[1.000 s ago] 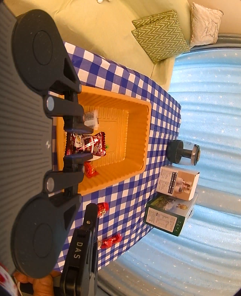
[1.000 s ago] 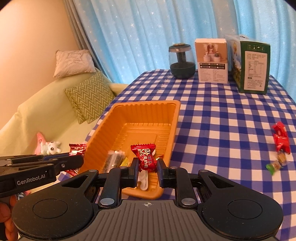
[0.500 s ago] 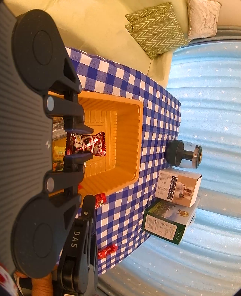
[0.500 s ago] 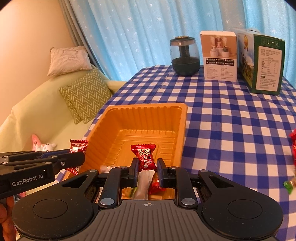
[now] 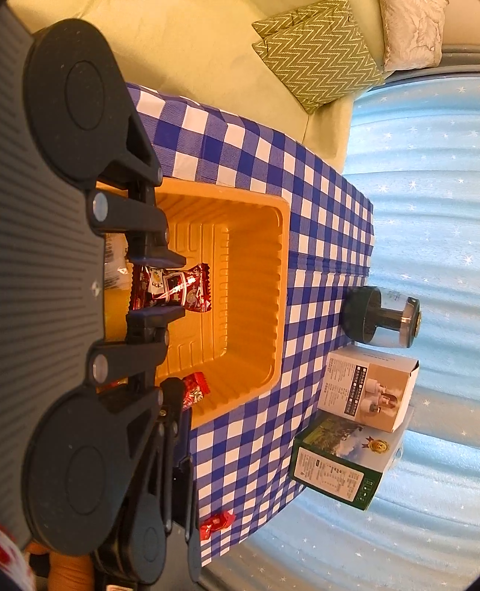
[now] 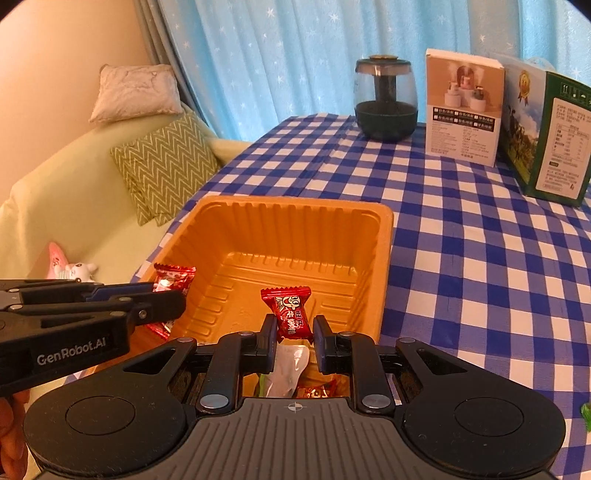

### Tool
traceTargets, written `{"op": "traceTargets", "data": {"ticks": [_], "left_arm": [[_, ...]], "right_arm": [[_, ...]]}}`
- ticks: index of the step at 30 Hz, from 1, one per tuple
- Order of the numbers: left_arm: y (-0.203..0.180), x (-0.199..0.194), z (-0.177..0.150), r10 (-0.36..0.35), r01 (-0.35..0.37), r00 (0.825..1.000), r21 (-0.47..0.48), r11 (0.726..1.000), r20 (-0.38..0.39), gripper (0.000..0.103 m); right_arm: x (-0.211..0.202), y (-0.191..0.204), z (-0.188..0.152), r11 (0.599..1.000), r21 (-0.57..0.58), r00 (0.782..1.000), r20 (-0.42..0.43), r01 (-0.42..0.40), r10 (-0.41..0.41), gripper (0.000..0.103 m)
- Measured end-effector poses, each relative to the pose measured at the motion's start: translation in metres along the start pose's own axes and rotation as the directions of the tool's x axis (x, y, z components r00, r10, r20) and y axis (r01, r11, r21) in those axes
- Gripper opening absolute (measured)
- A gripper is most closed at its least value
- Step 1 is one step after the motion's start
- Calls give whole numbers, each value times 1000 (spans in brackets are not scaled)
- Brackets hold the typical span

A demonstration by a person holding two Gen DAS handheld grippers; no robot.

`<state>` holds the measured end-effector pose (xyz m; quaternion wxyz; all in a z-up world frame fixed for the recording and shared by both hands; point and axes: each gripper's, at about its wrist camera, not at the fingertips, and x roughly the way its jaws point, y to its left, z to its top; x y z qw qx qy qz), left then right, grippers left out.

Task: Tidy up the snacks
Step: 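Carry both red candies over the orange tray and open both grippers, then withdraw both open grippers from the tray toward the remaining candies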

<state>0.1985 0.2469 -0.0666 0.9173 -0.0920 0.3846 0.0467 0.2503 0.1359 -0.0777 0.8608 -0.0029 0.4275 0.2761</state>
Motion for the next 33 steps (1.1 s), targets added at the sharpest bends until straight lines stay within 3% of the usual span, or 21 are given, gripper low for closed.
{"op": "traceTargets", "data": {"ticks": [5,7,10,18,22,23,24,26,33], "left_arm": [[2,12,5,-10,10,1000,1,1000,-5,20],[1,11,5,7,-7,1000,13,1000,10,37],[0,7,2,29,-30,999,38,999,23,38],[13,-11,-8,43,-42,998,-11,999,37,41],[16,-24,-12,46,-44,997,-33,998,58,46],[16,-27,-13,48,-46,997,-37,998,62,48],[16,-30,-13,52,-49,996,-38,998,67,50],[16,-37,-15,60,-57,995,-38,998,77,53],[7,-73,-21,99,-93,983,-44,995,152,73]], "right_arm": [[8,0,1,1000,-2,1000,-5,-4,4,21],[10,0,2,1000,-1,1000,-7,-6,6,21],[10,-2,1,1000,-2,1000,-7,-5,5,21],[8,-5,1,1000,10,1000,-2,-3,3,21],[5,-4,4,999,15,999,24,-48,48,22],[4,-3,5,998,14,998,31,-64,64,27],[2,-2,6,998,13,997,38,-63,63,46],[-6,-4,5,998,27,996,66,-61,59,66],[-49,-20,-15,998,67,994,108,-11,4,66]]}}
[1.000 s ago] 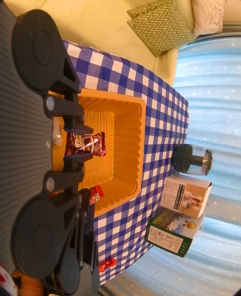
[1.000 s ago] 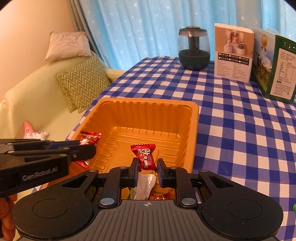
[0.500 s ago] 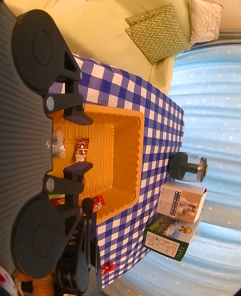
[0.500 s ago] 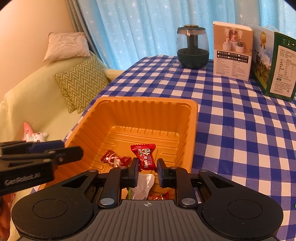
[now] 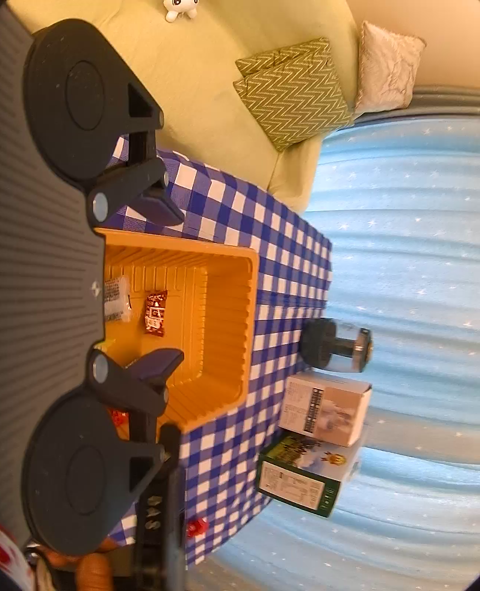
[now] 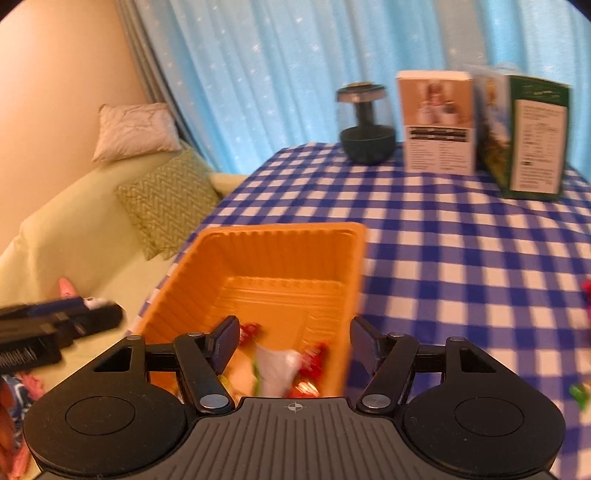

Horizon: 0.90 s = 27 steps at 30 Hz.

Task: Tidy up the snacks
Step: 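Withdraw both open grippers from the tray toward the remaining candies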

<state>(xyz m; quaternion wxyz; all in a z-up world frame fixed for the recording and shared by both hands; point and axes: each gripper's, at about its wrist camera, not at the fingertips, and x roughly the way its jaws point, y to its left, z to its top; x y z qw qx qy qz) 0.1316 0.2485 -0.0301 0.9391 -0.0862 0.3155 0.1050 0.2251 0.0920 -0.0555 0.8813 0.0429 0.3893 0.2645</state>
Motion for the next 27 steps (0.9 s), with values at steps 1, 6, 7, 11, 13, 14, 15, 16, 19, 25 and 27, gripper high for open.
{"op": "traceTargets", "data": {"ticks": [1,6,7,11,13,14,15,16,19,25,27], "left_arm": [[-2,-5,-1,2,-2,1000,-2,1000,6,76],[-19,-28,-7,10,-10,999,12,1000,33,80],[-23,-32,-9,7,-7,999,16,1000,34,80],[-40,-49,-16,-17,16,999,24,1000,48,80],[-50,-58,-19,-30,28,998,25,999,53,83],[-54,-62,-21,-34,33,998,24,999,56,83],[-59,-65,-23,-40,38,997,23,999,59,84],[-63,-68,-25,-46,44,997,24,999,58,85],[-78,-75,-32,-71,69,996,32,997,54,86],[-104,-84,-43,-122,122,992,15,992,32,88],[-113,-85,-46,-145,144,989,13,989,16,89]], "right_arm": [[-8,-3,-4,1000,0,1000,7,17,-17,66],[-51,-15,-27,991,12,990,30,136,-136,66],[-60,-18,-31,988,13,988,33,151,-151,66],[-92,-24,-45,976,5,974,51,220,-220,66],[-105,-30,-51,975,12,974,47,222,-223,67],[-110,-35,-53,975,23,974,38,222,-223,67],[-115,-39,-55,973,38,973,35,228,-230,67],[-122,-44,-57,969,53,970,35,240,-242,67],[-142,-58,-63,958,103,962,35,267,-271,67],[-178,-78,-74,935,163,945,38,314,-324,67],[-188,-83,-78,930,178,941,42,323,-335,67]]}}
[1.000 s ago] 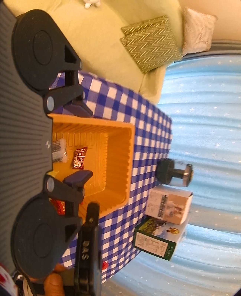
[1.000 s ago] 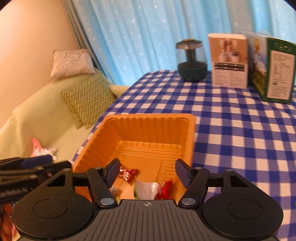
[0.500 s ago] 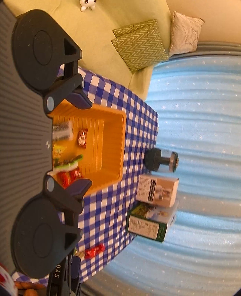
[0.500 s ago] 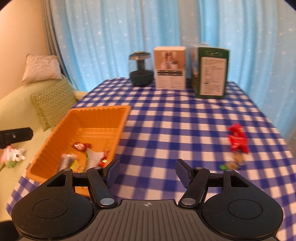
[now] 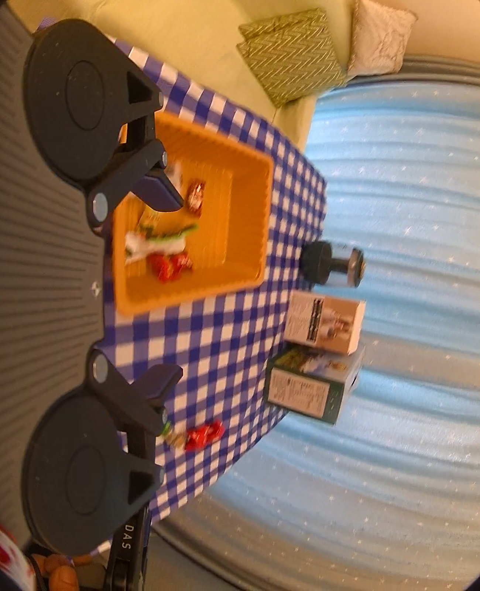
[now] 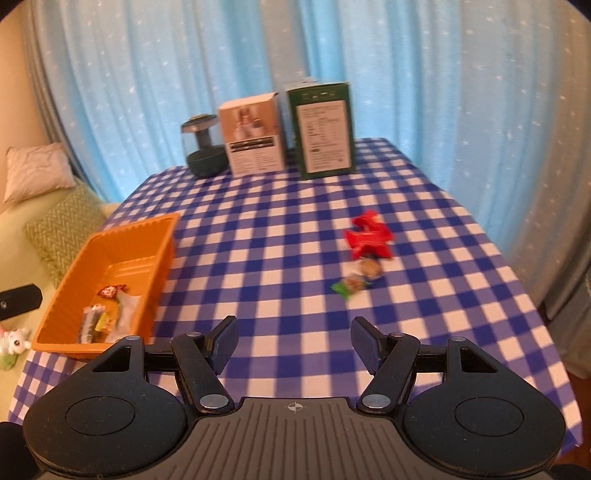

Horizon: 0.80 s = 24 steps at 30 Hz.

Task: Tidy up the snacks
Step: 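Withdraw both open grippers from the tray toward the remaining candies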

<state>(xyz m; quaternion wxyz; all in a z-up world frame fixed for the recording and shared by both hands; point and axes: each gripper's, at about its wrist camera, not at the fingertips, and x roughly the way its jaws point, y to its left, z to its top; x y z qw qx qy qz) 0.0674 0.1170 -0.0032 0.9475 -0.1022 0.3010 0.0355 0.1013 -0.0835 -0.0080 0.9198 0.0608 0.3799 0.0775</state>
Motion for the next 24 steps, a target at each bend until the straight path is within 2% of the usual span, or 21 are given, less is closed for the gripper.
{"op": "traceTargets", "data": {"ticks": [5,11,24], "left_arm": [[-20,2,-3,-64,64,998,-17,998,-15,91],[-47,11,-9,-113,115,992,28,993,-58,91],[-85,33,-14,-160,171,981,99,980,-113,91]], "right_arm": [[-15,-20,-5,999,27,1000,12,19,-19,67],[-26,-41,-8,997,60,998,17,54,-55,67],[-23,-73,-8,988,121,996,-5,92,-92,67]]}}
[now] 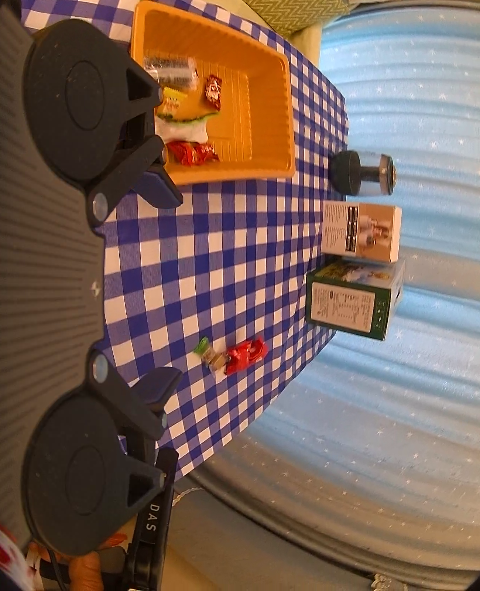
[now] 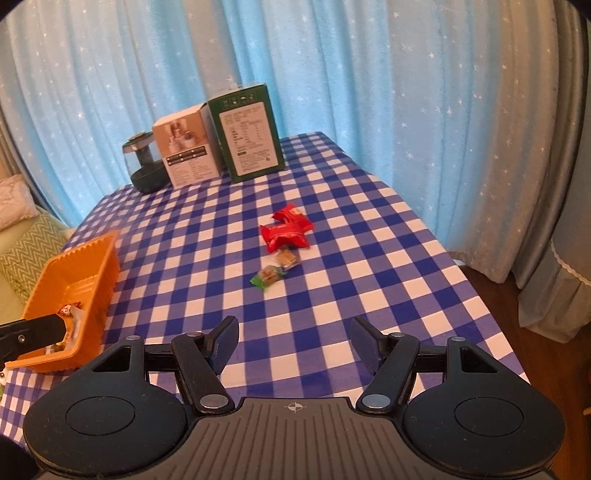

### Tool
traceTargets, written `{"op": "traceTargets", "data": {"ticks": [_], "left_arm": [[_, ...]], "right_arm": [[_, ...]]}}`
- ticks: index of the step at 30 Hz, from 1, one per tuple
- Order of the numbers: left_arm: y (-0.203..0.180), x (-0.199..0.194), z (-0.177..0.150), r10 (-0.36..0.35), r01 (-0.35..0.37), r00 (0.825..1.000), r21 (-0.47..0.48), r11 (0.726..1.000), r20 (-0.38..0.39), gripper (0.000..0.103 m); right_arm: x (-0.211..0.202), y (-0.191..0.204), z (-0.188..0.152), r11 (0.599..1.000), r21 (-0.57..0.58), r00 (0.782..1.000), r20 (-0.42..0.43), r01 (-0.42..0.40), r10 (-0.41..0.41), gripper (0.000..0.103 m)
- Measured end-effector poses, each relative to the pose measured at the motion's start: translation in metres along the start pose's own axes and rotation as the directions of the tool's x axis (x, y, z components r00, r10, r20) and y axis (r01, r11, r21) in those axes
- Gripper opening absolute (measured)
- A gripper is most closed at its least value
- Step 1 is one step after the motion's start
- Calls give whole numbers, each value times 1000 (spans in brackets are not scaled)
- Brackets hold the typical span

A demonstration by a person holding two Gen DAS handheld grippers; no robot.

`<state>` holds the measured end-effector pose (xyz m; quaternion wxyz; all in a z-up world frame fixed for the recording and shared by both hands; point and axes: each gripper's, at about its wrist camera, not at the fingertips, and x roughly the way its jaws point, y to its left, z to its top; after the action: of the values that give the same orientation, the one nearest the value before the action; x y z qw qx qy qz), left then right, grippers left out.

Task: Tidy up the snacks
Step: 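Withdraw both open grippers from the tray toward the remaining candies, then grasp the green-wrapped candy with the left gripper while the right gripper grasps the clear cookie packet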

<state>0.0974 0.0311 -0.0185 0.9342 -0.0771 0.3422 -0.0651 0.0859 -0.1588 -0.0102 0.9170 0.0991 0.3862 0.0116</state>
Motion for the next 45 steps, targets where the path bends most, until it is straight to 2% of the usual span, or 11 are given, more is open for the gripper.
{"op": "traceTargets", "data": {"ticks": [12,21,32,35,41,45], "left_arm": [[-27,39,5,-38,40,999,67,997,-37,91],[-41,92,16,-48,56,997,126,990,-68,90],[-57,167,23,-82,103,991,219,970,-104,77],[-60,185,24,-90,117,989,249,961,-117,72],[-76,217,19,-108,152,983,327,933,-149,61],[-87,233,15,-113,165,981,377,911,-155,47]], "right_arm": [[23,-24,5,999,37,999,-27,21,-20,67],[57,-42,20,999,42,999,-45,14,-12,67],[115,-57,42,1000,8,999,-39,-9,9,66],[130,-61,45,1000,0,999,-42,-11,11,56],[150,-70,49,999,24,997,-67,-30,31,51],[155,-72,51,999,34,997,-71,-33,36,51]]}}
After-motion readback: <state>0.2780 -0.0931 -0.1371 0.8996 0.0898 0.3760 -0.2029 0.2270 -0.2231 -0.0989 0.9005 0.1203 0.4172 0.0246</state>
